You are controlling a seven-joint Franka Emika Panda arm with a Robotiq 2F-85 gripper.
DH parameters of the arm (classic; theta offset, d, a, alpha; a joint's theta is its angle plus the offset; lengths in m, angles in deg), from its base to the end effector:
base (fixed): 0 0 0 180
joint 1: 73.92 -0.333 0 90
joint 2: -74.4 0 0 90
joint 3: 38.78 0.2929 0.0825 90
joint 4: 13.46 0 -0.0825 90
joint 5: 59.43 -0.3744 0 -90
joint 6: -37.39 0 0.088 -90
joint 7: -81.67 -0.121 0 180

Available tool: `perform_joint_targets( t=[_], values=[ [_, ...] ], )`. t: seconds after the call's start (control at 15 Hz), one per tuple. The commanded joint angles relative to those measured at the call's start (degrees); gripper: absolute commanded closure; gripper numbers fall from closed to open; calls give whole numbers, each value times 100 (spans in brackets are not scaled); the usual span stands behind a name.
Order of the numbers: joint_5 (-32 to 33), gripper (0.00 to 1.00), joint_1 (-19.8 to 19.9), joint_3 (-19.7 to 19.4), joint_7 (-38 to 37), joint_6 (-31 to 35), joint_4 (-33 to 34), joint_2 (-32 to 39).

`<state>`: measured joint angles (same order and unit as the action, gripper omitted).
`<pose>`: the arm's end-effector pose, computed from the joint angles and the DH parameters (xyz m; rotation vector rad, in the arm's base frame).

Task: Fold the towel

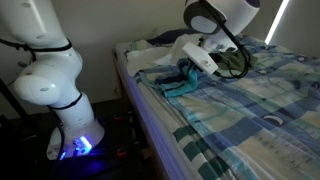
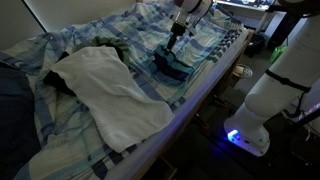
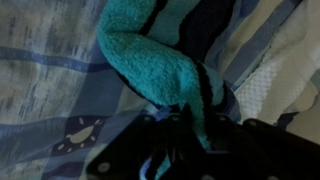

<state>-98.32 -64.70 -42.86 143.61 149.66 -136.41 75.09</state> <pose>0.5130 -0.0705 0.3647 -2.4534 -0.6517 -0.2811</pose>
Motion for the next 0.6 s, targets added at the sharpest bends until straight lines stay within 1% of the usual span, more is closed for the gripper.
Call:
perform_joint_targets(
  t=[0.0,0.53],
  values=[
    [164,97,-14,-180,265,46,-385,-268],
    [203,97,38,-588,1021,47,-1314,-1095]
  ],
)
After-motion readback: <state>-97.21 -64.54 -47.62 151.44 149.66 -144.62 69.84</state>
